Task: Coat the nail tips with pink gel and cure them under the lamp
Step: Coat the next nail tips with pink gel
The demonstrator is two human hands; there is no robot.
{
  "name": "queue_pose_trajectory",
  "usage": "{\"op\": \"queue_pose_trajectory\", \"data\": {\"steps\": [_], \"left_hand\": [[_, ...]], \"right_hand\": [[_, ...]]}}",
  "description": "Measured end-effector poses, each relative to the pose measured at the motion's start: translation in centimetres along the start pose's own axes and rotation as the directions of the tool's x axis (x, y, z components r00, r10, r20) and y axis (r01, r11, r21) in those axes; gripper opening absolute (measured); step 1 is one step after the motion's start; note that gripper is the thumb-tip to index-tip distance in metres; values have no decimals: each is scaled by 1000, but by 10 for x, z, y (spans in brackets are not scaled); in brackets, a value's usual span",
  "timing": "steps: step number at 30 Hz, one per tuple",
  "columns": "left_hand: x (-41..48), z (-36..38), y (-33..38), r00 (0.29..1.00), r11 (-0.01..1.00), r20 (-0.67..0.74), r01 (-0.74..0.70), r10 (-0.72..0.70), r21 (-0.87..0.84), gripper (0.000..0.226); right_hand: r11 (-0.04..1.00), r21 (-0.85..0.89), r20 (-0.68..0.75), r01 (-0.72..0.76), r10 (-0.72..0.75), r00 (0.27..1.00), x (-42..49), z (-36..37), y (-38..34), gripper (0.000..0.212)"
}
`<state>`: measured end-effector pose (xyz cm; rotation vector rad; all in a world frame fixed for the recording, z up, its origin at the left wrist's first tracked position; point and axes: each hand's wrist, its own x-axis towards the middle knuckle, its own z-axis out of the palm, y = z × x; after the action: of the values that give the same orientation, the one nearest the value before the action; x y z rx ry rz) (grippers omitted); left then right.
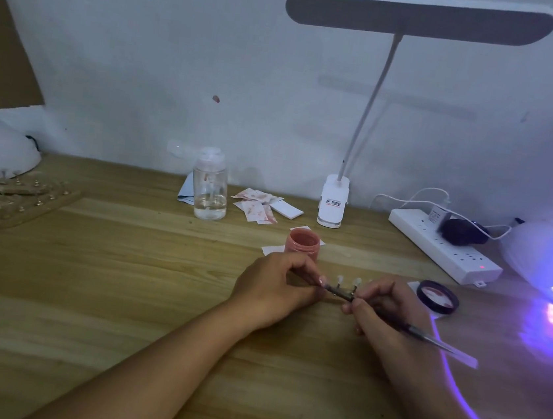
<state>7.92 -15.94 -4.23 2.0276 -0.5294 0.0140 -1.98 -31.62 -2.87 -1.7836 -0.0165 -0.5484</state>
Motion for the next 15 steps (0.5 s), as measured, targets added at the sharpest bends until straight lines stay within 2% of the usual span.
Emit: {"op": "queue_pose_trajectory", "data": {"steps": [7, 15], "left_hand": [[0, 0, 0, 1000, 1000, 7, -3, 3, -14, 9], [-2, 0, 1, 1000, 1000, 8, -6, 6, 0, 8]], "right_hand": [[1000, -8, 13, -11, 11, 1000, 1, -1, 2, 27], [1000, -3, 2, 0, 0, 1000, 1, -2, 4, 27]]}}
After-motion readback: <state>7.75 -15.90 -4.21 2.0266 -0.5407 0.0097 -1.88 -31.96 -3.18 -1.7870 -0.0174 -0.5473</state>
